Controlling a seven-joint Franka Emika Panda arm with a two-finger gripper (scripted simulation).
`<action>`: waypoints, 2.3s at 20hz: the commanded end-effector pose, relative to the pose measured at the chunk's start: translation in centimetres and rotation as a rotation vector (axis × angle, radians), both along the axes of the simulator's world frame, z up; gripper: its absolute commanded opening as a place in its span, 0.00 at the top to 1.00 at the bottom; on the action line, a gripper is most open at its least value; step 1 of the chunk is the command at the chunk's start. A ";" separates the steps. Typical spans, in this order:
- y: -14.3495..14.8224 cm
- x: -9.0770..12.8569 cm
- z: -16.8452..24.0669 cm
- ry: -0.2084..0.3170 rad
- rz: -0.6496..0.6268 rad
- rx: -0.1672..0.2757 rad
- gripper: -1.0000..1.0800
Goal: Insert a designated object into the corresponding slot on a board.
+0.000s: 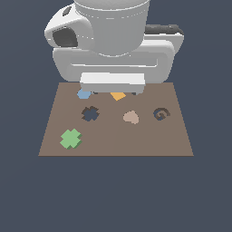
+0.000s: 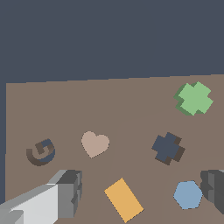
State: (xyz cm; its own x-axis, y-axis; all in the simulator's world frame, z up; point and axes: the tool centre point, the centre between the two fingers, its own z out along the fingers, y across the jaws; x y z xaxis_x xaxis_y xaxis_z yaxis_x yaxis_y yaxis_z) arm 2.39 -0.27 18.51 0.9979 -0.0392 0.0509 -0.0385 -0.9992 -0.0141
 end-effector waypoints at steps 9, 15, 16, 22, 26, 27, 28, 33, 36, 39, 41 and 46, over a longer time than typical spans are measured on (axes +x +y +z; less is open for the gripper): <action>-0.9 0.9 -1.1 0.004 -0.050 0.000 0.04; -3.0 2.7 -3.4 0.013 -0.155 -0.001 0.04; -3.5 3.1 -3.9 0.015 -0.178 -0.001 0.04; -7.2 5.4 -7.6 0.029 -0.349 -0.001 0.04; -9.8 6.4 -9.9 0.038 -0.455 0.001 0.04; -10.3 6.6 -10.4 0.040 -0.478 0.001 0.04; -10.8 6.8 -10.8 0.042 -0.499 0.001 0.04; -12.9 7.3 -12.6 0.049 -0.581 0.003 0.04; -13.7 7.4 -13.2 0.052 -0.611 0.004 0.04; -14.1 7.5 -13.5 0.053 -0.627 0.004 0.04; -14.1 7.5 -13.5 0.054 -0.628 0.004 0.04; -14.1 7.4 -14.1 0.054 -0.626 0.004 0.04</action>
